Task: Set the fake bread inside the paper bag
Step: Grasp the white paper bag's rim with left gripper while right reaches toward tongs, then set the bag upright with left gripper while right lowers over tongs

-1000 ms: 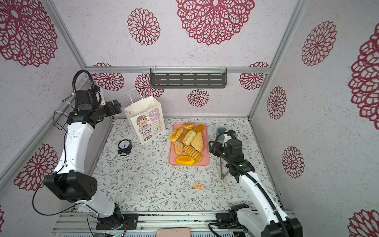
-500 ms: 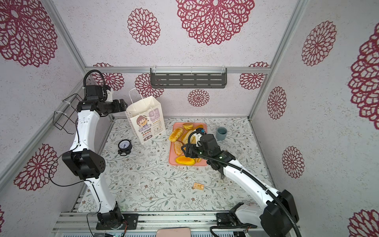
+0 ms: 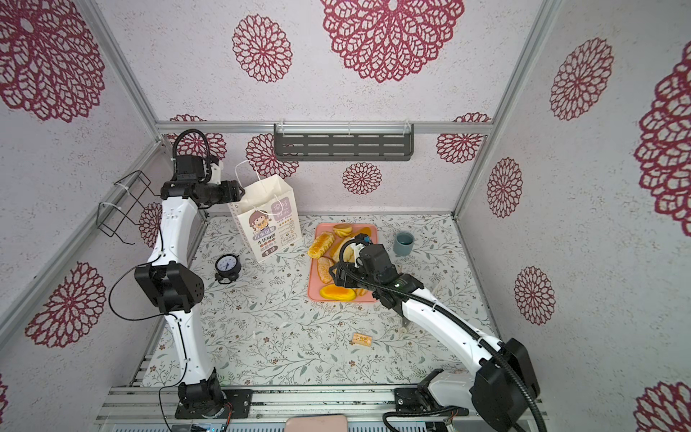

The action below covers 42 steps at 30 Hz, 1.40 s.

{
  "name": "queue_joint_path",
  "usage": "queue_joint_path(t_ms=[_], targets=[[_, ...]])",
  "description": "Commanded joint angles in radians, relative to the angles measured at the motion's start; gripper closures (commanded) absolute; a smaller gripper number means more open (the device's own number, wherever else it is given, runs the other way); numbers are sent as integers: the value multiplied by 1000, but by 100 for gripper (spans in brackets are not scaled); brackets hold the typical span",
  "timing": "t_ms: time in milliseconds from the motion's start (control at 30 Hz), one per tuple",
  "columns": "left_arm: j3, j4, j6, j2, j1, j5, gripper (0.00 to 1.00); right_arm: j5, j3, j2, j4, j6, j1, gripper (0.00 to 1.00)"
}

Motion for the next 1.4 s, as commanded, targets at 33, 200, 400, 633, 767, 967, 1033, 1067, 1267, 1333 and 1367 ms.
queue_joint_path(t_ms=[33,200,400,633,767,967,1033,1067,1267,1333,1367], targets=[[27,-2,27,18,-11,-12,38,33,30,-6,8,6,5,30],[26,-6,24,16,-18,-7,57,46,32,-12,-5,-3,5,32],[27,-26,31,11,-32,-42,73,56,18,-35,-2,1,5,32],[10,-59,18,-18,-40,-48,93,95,11,-74,-26,0,5,32],[-20,-66,-20,-58,-43,-32,100,158,41,-87,-90,0,4,35],[-156,-26,-114,-188,-45,-8,100,377,160,-68,-313,44,-2,1],[-207,-14,-146,-239,-46,-8,100,432,195,-67,-376,40,-7,1],[-233,-9,-161,-266,-46,-6,100,449,202,-71,-390,22,-8,1],[-446,51,-267,-467,-51,-4,100,431,101,-200,-268,-65,-50,1],[-545,77,-303,-542,-51,-13,100,391,66,-232,-255,-28,-102,1],[-590,95,-319,-578,-51,-10,100,362,53,-246,-247,-20,-129,1]])
